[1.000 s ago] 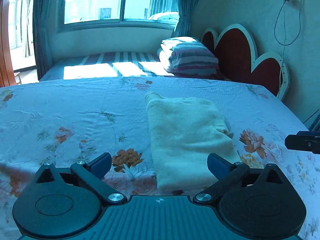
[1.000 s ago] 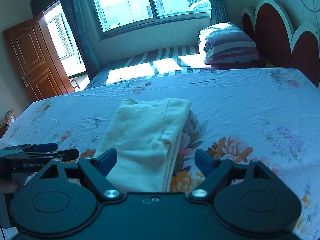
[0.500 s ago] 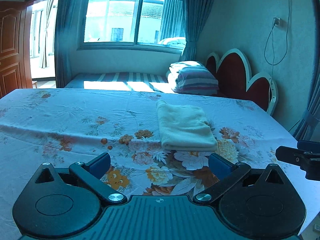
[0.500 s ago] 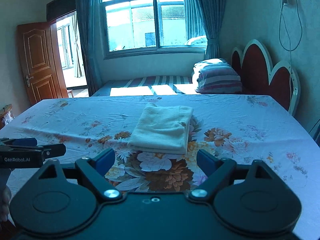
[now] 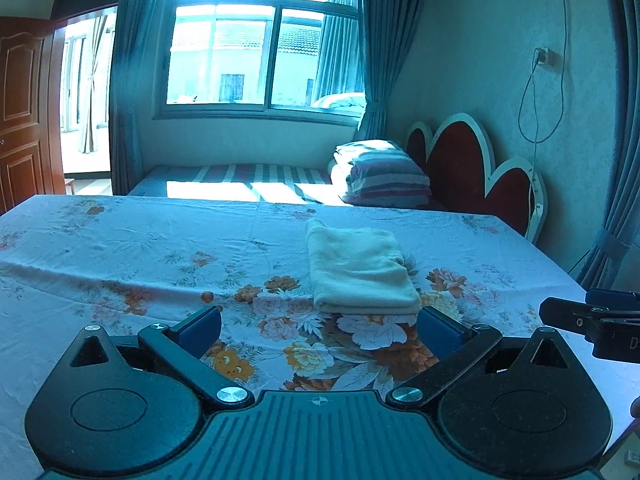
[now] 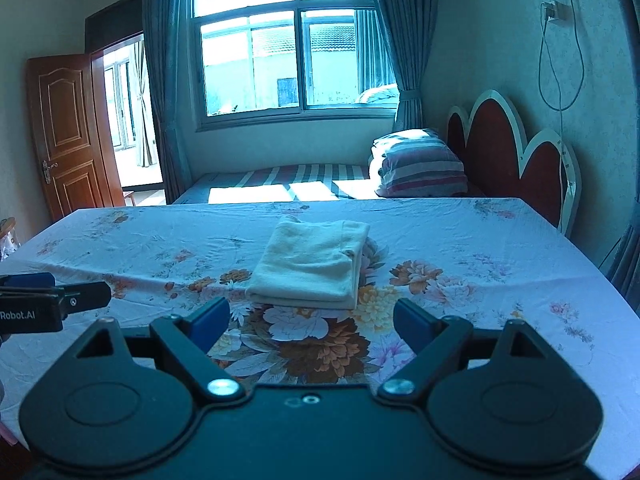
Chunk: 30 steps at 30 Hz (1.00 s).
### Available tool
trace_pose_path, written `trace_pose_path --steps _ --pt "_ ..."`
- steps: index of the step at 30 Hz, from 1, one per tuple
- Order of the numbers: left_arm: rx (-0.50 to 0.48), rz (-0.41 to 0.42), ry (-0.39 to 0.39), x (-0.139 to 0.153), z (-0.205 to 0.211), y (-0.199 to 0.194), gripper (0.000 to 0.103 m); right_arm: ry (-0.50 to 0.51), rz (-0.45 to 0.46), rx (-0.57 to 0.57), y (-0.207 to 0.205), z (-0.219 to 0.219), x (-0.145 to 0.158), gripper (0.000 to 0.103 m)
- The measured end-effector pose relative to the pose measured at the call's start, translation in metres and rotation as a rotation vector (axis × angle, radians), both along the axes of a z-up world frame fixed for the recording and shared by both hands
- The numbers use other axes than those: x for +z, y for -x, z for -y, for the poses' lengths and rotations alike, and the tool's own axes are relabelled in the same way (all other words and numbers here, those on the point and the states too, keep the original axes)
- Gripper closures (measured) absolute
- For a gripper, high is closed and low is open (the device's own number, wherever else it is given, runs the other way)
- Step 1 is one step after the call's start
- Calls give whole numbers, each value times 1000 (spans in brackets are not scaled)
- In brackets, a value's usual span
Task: Fold small clothes
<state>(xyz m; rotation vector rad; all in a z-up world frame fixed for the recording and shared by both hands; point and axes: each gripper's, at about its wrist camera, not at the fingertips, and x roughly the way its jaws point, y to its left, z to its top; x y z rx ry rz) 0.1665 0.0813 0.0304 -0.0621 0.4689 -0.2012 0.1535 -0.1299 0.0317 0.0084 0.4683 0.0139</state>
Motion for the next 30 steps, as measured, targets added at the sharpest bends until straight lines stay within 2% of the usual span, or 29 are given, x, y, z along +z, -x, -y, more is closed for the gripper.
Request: trace_pose_path --steps 25,30 --pt "-39 19 -11 3 24 -1 0 9 15 -13 2 10 3 14" --pt "-35 22 -20 5 26 -1 0 -23 9 -12 3 14 3 14"
